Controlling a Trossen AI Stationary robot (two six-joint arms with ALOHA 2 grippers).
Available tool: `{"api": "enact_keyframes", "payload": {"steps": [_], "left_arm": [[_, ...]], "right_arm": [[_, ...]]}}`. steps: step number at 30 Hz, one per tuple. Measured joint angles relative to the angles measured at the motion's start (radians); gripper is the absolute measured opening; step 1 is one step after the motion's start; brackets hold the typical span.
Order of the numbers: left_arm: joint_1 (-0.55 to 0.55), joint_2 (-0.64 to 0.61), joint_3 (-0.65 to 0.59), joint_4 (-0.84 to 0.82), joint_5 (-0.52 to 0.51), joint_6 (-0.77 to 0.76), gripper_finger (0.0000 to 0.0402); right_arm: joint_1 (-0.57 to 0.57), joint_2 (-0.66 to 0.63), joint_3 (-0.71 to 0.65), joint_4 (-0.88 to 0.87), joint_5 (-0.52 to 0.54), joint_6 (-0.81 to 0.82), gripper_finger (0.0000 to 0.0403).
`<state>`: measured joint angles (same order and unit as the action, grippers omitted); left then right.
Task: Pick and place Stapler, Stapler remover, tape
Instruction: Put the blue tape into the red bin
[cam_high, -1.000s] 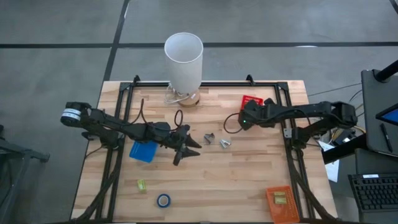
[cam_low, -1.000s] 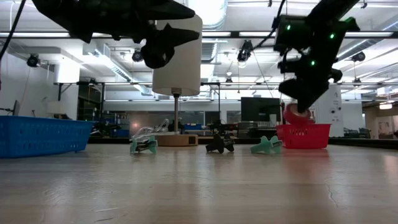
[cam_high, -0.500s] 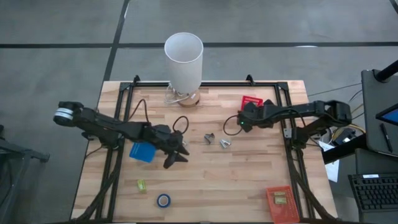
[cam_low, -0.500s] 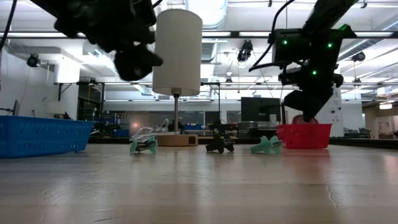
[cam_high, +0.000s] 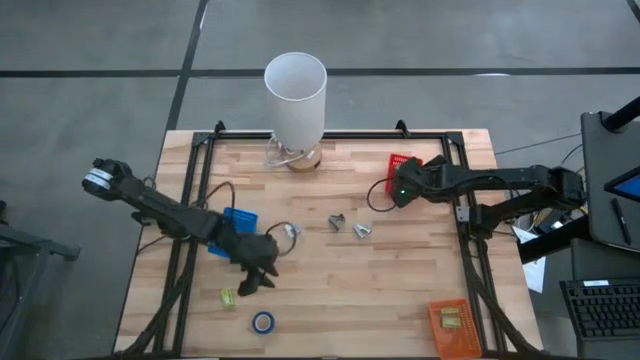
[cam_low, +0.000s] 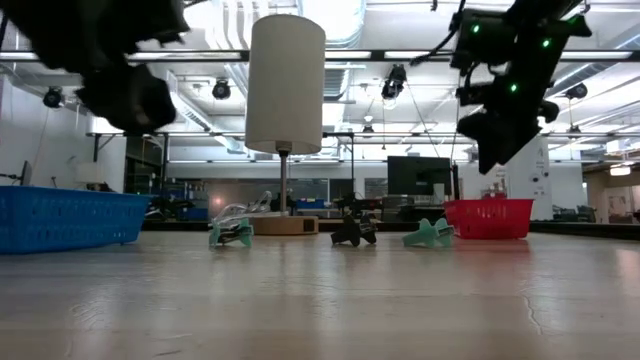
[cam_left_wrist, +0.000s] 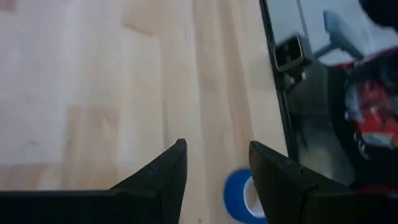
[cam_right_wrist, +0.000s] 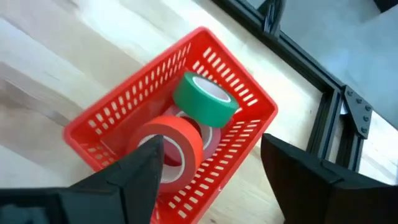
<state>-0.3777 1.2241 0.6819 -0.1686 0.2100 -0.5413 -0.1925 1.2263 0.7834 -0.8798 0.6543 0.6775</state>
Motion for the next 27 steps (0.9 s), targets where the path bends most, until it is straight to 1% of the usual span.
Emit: {"api": "enact_keyframes", "payload": {"steps": [5,9,13,18,23,27], "left_arm": [[-0.146,0.021,0.0,-0.055,-0.132,-0.021,0.0174],[-0.24,0.037,0.0,-0.079,-0.173,-0.101,0.0174],[-0.307,0.056,0.0,-0.076,-0.231,-0.176,0.0174],[-0.352,0.112,0.0,-0.033,-0.28,-0.234,0.0174],[-0.364,0.201,0.007,0.063,-0.281,-0.271,0.0174],[-0.371,0.253,0.019,0.064,-0.273,-0.279,0.0174]], "right_arm": [[0.014,-0.085,0.0,0.002,-0.02,0.004,0.0275],[0.042,-0.141,0.0,0.006,-0.026,0.013,0.0279],[0.07,-0.179,0.0,0.027,-0.026,0.015,0.0276],[0.103,-0.192,0.0,0.079,-0.026,0.013,0.0268],[0.122,-0.178,0.0,0.109,-0.026,-0.004,0.0262],[0.121,-0.17,0.0,0.109,-0.025,-0.007,0.026]]}}
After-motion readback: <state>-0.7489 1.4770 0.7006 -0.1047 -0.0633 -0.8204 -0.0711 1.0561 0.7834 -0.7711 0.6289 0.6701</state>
